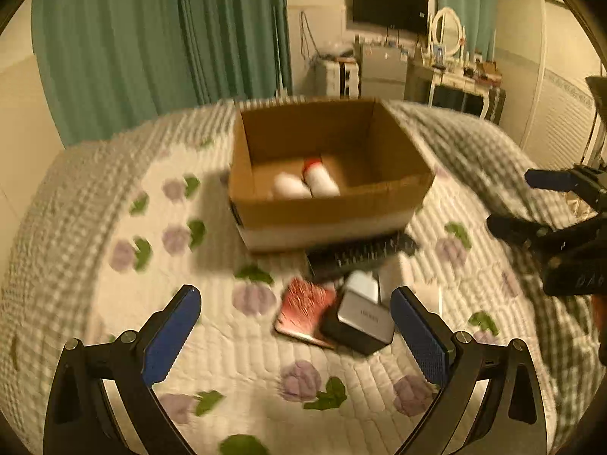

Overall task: Organize rigid objects
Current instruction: 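Grasp the grey UGREEN power bank with left tool while right tool grasps the white charger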

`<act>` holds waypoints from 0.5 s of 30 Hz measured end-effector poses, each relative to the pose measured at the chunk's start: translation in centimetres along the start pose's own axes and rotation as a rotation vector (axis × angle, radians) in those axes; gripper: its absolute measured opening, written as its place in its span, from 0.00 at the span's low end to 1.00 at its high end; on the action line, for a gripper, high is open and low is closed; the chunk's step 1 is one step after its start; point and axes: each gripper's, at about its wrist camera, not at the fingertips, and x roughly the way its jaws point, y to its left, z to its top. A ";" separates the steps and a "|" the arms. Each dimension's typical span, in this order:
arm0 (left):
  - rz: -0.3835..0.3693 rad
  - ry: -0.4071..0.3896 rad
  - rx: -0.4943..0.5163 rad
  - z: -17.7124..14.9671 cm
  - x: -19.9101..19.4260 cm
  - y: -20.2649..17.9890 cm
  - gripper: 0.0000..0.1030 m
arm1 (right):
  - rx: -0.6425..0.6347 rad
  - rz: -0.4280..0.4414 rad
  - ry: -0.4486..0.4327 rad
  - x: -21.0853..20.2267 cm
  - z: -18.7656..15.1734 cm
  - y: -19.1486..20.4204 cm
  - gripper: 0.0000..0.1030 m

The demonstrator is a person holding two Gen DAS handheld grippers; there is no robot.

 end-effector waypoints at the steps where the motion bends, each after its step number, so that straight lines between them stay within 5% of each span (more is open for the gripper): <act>1: 0.000 0.013 -0.001 -0.5 0.8 -0.1 0.99 | -0.012 0.016 0.024 1.5 -0.7 0.3 0.94; 6: 0.048 0.049 0.033 -2.2 4.0 -0.4 0.99 | -0.068 0.065 0.127 7.1 -3.9 1.6 0.94; 15: 0.001 0.111 0.065 -3.3 6.0 -0.9 0.99 | -0.137 0.181 0.256 13.7 -7.2 4.2 0.89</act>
